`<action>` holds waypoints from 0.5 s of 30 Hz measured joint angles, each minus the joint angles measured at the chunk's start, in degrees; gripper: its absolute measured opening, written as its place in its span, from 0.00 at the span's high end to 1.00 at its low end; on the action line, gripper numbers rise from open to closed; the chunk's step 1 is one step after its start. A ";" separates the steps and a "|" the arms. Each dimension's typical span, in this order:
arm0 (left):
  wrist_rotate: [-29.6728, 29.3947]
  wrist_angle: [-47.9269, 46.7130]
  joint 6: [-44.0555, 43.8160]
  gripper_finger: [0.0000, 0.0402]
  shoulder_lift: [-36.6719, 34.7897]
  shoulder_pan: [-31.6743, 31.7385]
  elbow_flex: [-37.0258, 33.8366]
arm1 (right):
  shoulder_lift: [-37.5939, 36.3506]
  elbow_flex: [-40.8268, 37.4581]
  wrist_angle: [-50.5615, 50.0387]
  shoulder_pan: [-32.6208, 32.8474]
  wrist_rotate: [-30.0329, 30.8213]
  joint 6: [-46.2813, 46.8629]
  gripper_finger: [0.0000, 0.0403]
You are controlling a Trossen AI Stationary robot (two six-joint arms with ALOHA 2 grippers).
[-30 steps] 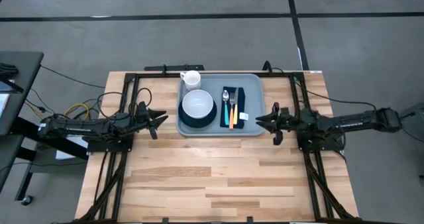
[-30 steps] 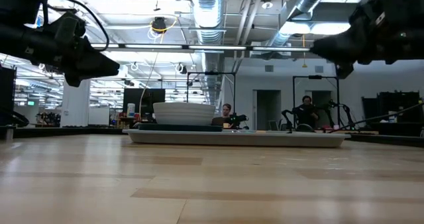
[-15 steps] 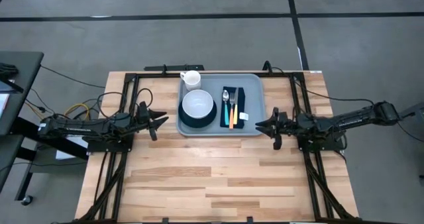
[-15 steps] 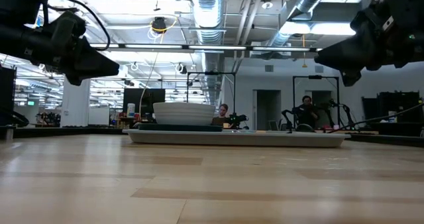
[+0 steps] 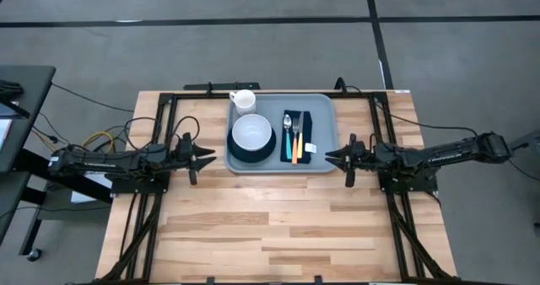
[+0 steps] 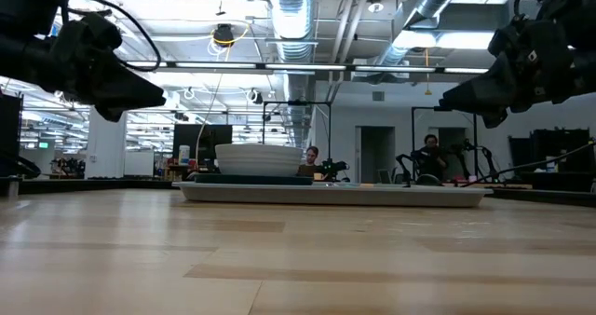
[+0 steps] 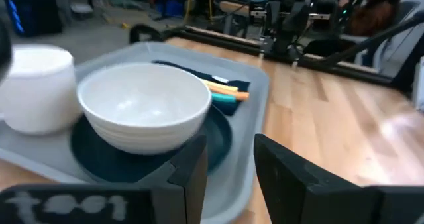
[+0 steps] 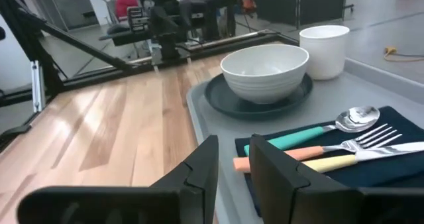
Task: Set up tray
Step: Return to Home Position
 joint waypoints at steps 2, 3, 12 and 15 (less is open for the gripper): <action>0.84 -0.16 -2.75 0.72 0.06 0.00 -0.01 | 0.00 0.00 -0.04 -0.13 -0.03 0.00 0.81; 0.94 -0.16 -3.36 0.72 0.05 0.00 -0.01 | 0.00 0.00 -0.08 -0.13 -0.03 -0.02 0.81; 0.92 -0.20 -1.86 0.72 0.05 0.00 -0.01 | 0.00 0.00 -0.14 -0.13 -0.06 0.00 0.81; 0.92 -0.20 -2.12 0.72 0.05 0.00 -0.01 | 0.00 0.00 -0.15 -0.13 -0.08 0.00 0.81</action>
